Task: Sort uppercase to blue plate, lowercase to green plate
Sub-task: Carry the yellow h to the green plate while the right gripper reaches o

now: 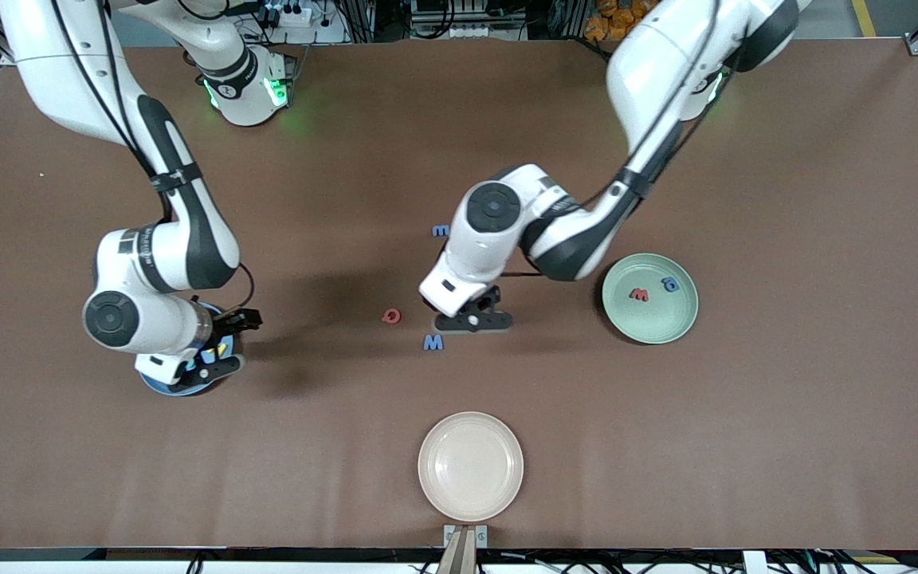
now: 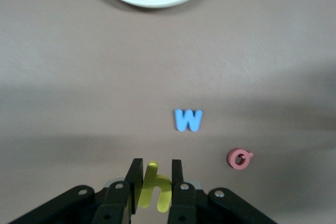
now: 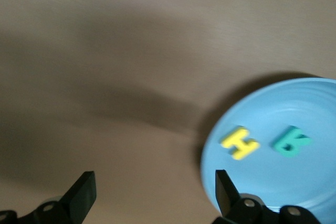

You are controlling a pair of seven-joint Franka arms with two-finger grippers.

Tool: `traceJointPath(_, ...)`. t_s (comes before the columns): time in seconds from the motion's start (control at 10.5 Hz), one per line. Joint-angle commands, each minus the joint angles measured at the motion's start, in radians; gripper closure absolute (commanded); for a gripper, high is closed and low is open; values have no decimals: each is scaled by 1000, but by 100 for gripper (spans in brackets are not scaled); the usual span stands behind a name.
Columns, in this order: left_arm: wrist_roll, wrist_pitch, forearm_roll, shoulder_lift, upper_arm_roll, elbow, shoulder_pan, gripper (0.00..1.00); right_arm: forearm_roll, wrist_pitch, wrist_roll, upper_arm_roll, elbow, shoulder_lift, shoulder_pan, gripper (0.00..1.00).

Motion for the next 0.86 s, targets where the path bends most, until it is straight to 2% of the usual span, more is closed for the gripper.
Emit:
traceJointPath(0.0,30,-95,-11,-57,-75,-32,113,74,15,17,104,0,-19,-16,63,0)
traceJointPath(0.29,99,-154,-25,-152,-78,-113,211,73,60,52,108,0,-21,-4,144,0)
traceJointPath(0.67,166,-157,-28,-197,-81,-205,328,73,60,185,115,0,-21,41,236,0)
traceJointPath(0.76,209,-174,-41,-223,-115,-224,389,73,61,228,115,0,-17,61,248,0)
